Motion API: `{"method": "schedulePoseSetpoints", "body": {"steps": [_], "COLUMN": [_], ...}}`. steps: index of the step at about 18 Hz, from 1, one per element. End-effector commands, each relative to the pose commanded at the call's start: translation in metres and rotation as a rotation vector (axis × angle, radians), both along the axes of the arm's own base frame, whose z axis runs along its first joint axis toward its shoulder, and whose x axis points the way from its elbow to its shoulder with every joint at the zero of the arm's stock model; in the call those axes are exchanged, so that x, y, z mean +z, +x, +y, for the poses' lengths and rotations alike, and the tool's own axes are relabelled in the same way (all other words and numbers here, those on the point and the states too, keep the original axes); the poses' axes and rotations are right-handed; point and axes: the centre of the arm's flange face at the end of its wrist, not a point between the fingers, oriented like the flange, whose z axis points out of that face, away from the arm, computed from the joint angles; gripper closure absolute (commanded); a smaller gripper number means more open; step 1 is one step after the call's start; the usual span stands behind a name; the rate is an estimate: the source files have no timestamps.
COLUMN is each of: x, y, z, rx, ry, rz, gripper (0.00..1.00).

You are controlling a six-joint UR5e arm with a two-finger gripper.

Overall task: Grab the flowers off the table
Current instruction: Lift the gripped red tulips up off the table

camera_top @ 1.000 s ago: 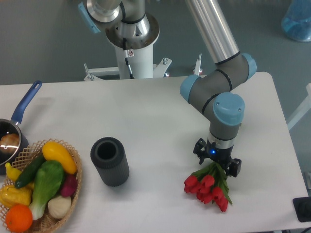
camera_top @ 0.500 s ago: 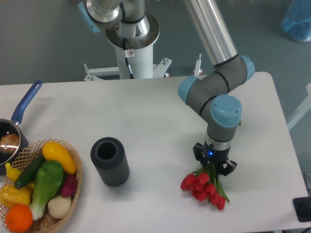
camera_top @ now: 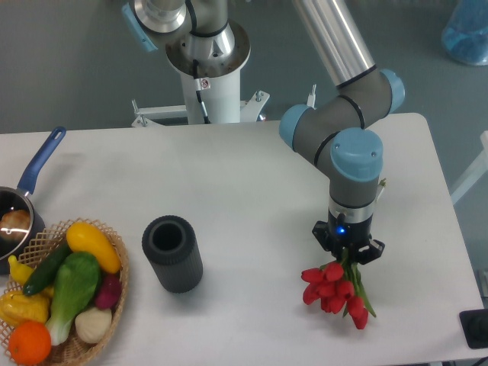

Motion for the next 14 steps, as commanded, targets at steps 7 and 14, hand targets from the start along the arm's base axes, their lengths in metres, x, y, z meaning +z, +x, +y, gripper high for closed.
{"method": "schedulePoseSetpoints", "body": {"steps": [7, 14], "x": [0.04, 0.054], "y": [-0.029, -0.029], "z": [-0.021, -0.02], "rx": [-0.02, -0.06], "ry": [-0.08, -0.09], "rz": [-0.121, -0.112], "gripper": [1.0, 1.0]}}
